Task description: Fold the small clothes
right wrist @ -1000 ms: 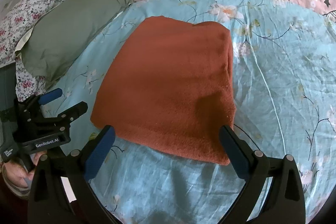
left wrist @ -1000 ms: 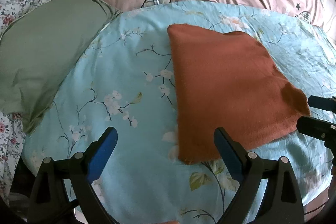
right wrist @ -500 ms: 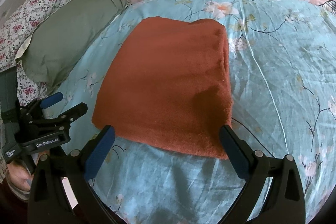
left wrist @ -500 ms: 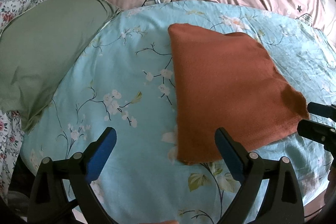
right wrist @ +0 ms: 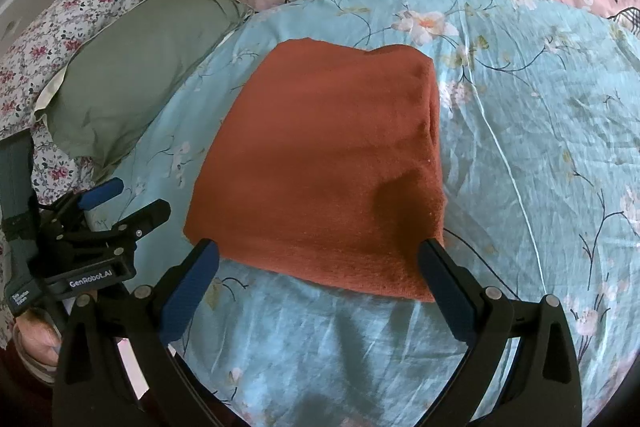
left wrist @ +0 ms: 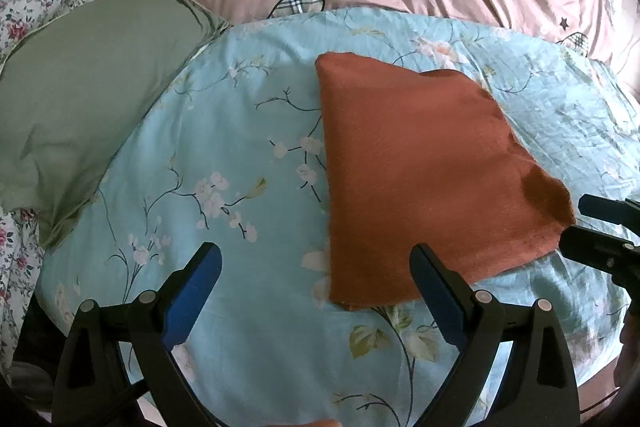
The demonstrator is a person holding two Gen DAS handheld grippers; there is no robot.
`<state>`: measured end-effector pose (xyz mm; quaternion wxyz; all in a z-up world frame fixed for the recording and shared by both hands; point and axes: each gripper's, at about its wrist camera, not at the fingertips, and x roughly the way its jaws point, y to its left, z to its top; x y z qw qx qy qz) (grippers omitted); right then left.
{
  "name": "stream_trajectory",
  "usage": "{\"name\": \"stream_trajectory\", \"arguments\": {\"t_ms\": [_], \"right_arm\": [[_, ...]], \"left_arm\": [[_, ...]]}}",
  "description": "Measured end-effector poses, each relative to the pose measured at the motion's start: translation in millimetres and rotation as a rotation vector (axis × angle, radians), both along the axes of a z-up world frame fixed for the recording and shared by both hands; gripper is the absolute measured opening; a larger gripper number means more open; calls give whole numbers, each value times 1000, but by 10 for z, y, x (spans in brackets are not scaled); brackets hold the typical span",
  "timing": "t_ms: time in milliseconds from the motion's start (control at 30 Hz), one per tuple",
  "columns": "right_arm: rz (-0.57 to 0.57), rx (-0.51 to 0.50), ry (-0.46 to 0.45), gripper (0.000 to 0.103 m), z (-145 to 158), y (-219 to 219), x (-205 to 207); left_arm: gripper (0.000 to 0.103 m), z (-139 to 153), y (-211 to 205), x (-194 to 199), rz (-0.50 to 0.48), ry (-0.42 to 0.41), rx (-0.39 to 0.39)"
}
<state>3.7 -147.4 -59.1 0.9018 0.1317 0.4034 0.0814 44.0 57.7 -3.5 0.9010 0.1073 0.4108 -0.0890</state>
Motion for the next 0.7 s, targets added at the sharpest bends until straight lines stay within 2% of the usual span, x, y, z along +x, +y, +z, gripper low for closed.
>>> {"name": "stream_trajectory", "arguments": {"t_ms": [700], "right_arm": [[-6,1,-6,100,40,19,-8]], "left_arm": [[96,78,-10,-32,-33,-24,-21]]}}
